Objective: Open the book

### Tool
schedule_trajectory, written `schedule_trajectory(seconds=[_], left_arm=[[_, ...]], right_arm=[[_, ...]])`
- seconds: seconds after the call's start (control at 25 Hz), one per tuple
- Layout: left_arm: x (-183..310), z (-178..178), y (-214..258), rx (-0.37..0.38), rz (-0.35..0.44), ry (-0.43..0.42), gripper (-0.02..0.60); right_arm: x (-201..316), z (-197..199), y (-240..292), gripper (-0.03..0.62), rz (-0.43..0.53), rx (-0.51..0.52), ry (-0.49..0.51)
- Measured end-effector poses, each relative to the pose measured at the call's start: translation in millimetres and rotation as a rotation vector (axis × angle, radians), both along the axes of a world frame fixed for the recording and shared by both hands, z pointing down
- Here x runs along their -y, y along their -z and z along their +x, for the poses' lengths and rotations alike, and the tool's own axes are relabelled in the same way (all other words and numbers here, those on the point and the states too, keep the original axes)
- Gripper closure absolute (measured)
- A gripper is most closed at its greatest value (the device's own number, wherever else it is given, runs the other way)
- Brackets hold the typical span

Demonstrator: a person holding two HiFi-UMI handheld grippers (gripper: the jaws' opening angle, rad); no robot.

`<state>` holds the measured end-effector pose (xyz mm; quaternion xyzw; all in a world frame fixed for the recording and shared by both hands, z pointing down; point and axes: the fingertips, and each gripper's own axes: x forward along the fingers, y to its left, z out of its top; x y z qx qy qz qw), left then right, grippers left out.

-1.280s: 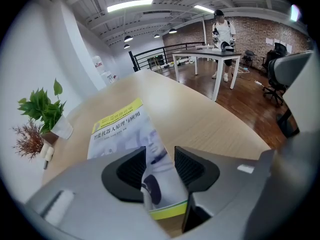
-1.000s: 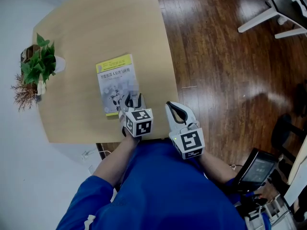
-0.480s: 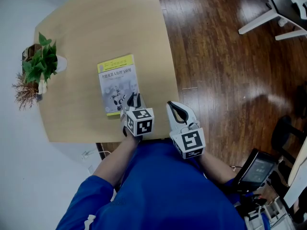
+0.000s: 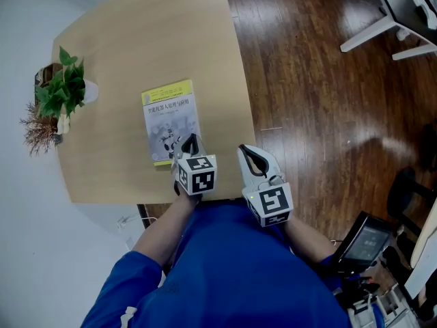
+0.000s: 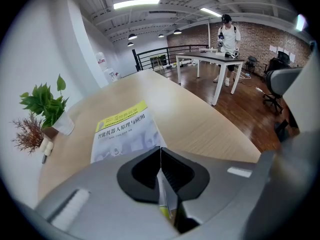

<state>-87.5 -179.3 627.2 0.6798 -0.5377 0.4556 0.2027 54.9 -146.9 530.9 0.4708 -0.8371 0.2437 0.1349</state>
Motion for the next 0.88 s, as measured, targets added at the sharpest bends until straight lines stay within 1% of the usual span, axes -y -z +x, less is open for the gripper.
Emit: schedule_trajectory(seconds=[0.2,0.48,0.68,0.88], left_arm=[[-1,-5,11,-0.039,0.016,0.016,0.572],[0,-17,31,-0.097,0.056,0.057,0.572],[-3,-34,45,-0.125,0.09,0.079,0.572],[-6,-53,53,-0.148,0.104,0.118,0.572]], right_arm=[[-3,-5,3,0.591,0.0,-0.001,0.016],[-2,-11,13,0.591,0.028,-0.011,0.035],[-2,-24,28,0.591,0.04,0.002,0.045],[-5,-30,31,0.591,0.064,-0.031,0.054]])
